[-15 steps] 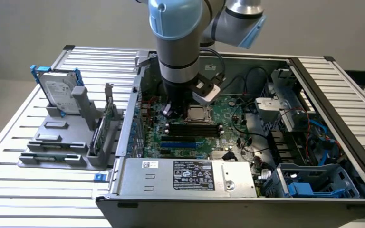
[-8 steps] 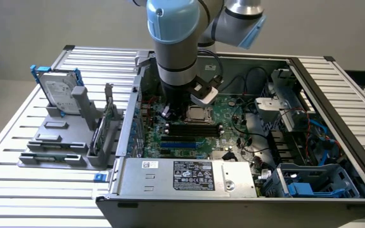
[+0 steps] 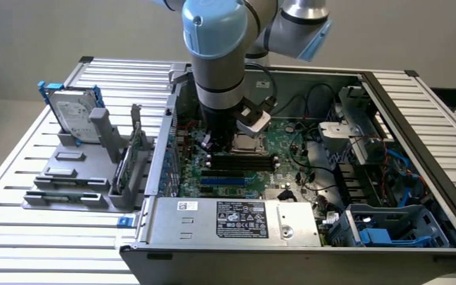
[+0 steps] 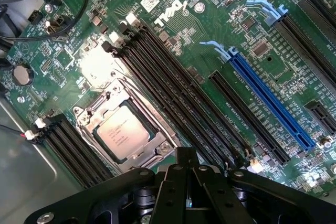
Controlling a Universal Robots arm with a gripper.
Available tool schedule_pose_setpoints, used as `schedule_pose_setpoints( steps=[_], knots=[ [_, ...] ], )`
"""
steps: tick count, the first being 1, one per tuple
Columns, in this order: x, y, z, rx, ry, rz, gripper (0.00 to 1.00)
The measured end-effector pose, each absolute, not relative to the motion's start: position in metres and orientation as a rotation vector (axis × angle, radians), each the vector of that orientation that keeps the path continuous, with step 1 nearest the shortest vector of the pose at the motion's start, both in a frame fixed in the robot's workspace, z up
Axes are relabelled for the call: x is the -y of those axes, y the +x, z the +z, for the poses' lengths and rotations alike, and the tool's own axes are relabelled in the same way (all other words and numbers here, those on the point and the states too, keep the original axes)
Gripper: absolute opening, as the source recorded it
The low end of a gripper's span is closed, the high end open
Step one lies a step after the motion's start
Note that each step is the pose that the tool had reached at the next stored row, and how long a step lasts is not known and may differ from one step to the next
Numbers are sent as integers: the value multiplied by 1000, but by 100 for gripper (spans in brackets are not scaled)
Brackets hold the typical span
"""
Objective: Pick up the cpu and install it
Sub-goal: 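Install the first cpu locking lever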
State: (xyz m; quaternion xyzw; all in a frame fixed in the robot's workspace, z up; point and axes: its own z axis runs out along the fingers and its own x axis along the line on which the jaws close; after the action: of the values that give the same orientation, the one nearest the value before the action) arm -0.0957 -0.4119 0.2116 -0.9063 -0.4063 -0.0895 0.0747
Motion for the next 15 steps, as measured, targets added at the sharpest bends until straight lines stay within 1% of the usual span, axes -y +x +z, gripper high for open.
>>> schedule_pose_setpoints(
  steps=[15],
  knots=[
    [406,-97,203,1217,-2715,-272,11]
  ],
)
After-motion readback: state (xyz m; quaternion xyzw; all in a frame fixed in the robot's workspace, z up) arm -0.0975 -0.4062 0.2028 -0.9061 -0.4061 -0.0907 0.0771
